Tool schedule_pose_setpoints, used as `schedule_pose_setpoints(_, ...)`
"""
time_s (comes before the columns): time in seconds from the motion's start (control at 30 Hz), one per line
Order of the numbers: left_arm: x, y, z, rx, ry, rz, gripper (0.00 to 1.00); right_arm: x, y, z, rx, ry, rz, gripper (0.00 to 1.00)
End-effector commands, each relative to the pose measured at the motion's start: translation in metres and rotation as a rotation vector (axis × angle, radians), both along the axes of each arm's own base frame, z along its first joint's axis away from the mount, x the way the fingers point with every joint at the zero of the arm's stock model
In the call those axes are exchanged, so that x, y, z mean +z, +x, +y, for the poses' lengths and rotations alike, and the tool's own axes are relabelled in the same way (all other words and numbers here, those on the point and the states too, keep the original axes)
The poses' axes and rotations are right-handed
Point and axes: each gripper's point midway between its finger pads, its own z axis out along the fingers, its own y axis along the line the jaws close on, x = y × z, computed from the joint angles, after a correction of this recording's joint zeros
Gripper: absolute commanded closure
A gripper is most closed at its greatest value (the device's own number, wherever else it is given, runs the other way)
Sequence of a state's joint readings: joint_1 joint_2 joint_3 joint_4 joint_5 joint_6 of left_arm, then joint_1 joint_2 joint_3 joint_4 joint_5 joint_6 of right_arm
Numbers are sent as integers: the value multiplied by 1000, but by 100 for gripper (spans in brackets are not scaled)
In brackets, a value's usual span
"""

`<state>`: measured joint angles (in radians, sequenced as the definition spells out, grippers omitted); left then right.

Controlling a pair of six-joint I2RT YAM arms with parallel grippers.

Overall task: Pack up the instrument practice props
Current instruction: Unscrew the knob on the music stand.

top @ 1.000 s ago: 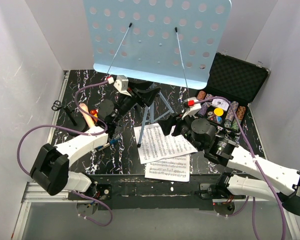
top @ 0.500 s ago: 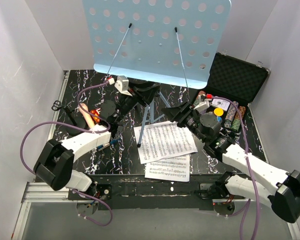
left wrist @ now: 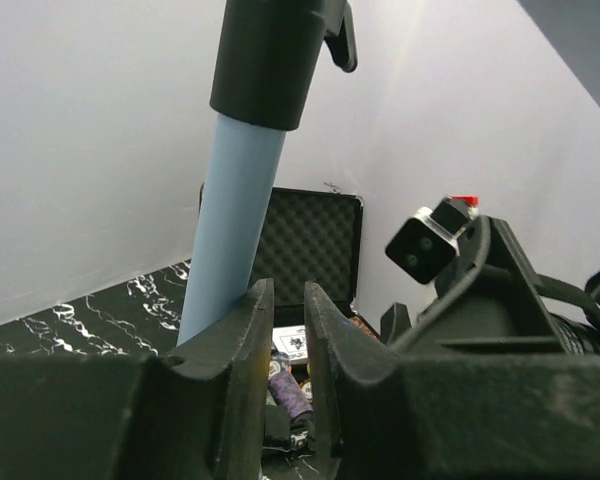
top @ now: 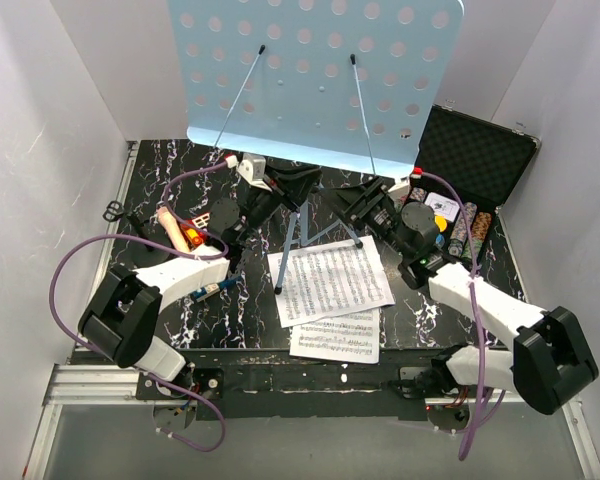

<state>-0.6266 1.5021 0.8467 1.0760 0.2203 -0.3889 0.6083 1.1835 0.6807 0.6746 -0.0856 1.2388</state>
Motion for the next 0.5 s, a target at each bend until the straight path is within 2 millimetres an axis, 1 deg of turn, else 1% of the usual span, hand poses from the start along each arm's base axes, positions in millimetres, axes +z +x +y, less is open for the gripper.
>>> schedule_pose_setpoints(0.0, 36, -3, 4, 10, -46, -80, 76, 48, 8, 8, 61, 75, -73, 34)
schedule_pose_setpoints(0.03, 39, -4, 5, 13, -50, -85, 68, 50, 10, 11, 77, 71, -74, 35)
schedule_pose_setpoints(0.07, 43, -4, 6, 15, -52, -92, 63, 48, 11, 15, 99, 65, -68, 37)
schedule_pose_setpoints(0.1, 45, -4, 7, 22, -52, -95, 61, 46, 13, 17, 110, 65, -60, 38)
schedule_pose_setpoints(0.2, 55, -5, 8, 22, -55, -116, 60, 41, 15, 24, 152, 62, -34, 40)
schedule_pose_setpoints(0.27, 57, -6, 6, 17, -49, -124, 60, 38, 15, 27, 173, 63, -18, 40)
schedule_pose_setpoints(0.37, 55, -4, 5, 18, -44, -121, 64, 32, 15, 30, 184, 55, 10, 40)
schedule_pose_setpoints(0.4, 54, -5, 5, 15, -44, -120, 67, 30, 15, 30, 187, 51, 16, 40)
schedule_pose_setpoints(0.47, 54, -5, 4, 11, -47, -119, 76, 28, 16, 32, 195, 48, 28, 40)
